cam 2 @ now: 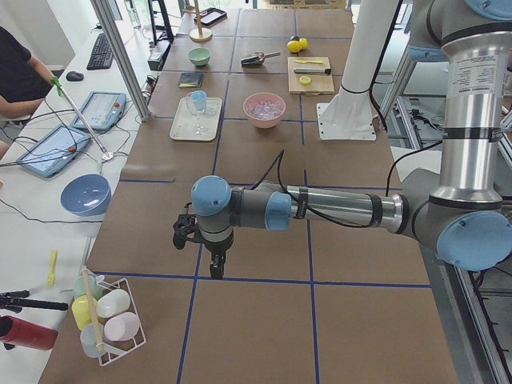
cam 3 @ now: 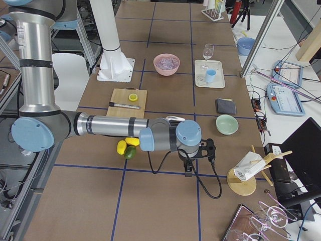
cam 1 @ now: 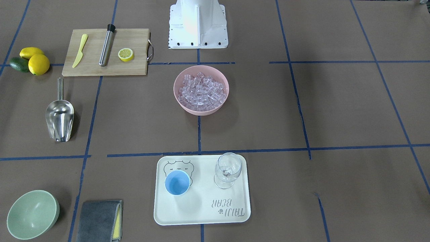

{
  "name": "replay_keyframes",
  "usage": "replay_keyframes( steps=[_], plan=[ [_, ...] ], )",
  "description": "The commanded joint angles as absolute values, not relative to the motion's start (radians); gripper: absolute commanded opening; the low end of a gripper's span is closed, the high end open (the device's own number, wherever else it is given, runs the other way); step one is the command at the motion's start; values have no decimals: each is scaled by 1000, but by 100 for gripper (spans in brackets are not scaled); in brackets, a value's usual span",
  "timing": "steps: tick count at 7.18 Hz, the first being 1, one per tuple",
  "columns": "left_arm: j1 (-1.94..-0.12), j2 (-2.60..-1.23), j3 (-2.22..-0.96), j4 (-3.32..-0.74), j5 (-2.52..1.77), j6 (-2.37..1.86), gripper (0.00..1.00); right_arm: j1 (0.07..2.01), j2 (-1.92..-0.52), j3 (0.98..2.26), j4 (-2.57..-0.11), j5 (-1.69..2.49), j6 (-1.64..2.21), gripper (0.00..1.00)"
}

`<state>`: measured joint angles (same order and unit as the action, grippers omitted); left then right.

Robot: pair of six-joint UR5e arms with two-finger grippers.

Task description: Put ice in cup with scoop

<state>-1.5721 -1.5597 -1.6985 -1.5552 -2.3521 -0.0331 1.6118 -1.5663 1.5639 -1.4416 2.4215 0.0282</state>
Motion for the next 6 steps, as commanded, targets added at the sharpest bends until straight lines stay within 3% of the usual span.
replay_keyframes(
  steps=[1,3,6],
  plan=[
    [-1534,-1647,-1720,-1604,-2361,-38,100,1586,-1552,1592,-1442,2433,56,100],
    [-1444,-1736,-1726,-1635,-2388,-29,100,1545,-1549,1631,-1448,2434,87,100],
    [-1278,-1743,-1730,-1876,-2387,-31,100,1410,-1542,1741,-1442,2431,307,100]
  ],
)
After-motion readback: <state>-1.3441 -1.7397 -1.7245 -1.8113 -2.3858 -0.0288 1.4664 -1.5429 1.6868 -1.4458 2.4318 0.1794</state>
